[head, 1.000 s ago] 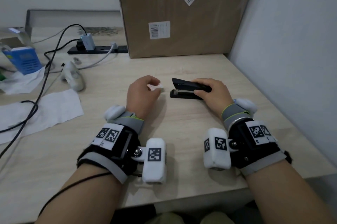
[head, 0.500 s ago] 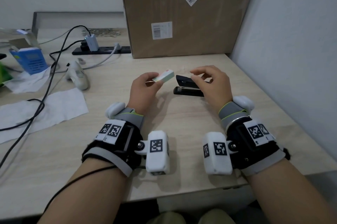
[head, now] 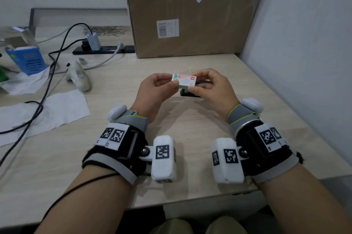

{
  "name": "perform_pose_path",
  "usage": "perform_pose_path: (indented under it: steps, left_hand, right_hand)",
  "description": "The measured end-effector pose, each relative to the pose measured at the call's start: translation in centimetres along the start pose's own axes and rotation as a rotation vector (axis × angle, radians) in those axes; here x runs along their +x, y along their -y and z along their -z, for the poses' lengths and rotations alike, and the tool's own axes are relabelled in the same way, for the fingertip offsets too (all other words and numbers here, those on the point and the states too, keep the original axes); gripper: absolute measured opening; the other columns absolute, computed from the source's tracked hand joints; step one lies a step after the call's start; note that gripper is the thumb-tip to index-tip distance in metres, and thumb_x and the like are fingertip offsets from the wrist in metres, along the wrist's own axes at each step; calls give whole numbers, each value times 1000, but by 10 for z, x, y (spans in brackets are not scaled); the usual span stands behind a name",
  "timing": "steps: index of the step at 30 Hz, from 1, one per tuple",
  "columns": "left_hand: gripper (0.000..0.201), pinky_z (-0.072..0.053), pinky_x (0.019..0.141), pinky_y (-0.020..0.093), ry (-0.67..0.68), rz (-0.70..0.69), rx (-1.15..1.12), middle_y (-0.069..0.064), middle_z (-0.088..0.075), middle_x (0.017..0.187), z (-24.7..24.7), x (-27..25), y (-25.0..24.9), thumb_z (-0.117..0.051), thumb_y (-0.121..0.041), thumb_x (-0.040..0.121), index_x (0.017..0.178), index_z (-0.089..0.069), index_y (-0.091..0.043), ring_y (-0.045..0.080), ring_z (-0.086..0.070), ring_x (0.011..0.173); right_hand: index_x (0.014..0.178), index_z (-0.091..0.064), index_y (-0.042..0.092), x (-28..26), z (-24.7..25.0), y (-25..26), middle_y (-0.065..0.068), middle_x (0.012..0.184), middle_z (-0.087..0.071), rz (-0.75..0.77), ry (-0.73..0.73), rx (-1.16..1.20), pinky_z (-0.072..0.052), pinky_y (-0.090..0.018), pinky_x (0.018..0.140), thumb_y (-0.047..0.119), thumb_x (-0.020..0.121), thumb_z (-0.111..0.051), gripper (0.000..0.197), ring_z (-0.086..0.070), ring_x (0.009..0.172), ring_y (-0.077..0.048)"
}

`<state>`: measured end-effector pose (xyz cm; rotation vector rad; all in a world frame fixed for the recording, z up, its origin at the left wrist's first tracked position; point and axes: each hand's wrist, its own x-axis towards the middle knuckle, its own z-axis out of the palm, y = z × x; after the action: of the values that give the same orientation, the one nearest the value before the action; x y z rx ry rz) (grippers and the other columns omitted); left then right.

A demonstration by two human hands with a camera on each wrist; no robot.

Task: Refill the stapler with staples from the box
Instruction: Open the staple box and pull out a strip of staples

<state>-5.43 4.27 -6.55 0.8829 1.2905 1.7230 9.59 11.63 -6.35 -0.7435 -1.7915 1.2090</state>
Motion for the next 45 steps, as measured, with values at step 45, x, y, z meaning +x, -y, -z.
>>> perform_pose_path:
  steps: [45]
  left_hand:
    - [34,-59,69,21,-34,281,-169,16,-61,103,-1,2,-6,-54,-3,90,119,-49,13,19,-62,80]
  right_hand:
    - [122,-52,5,-4,-7,1,-11,104,-67,-106,32,185,-57,-16,72,4,96,-44,27,-69,88,-16]
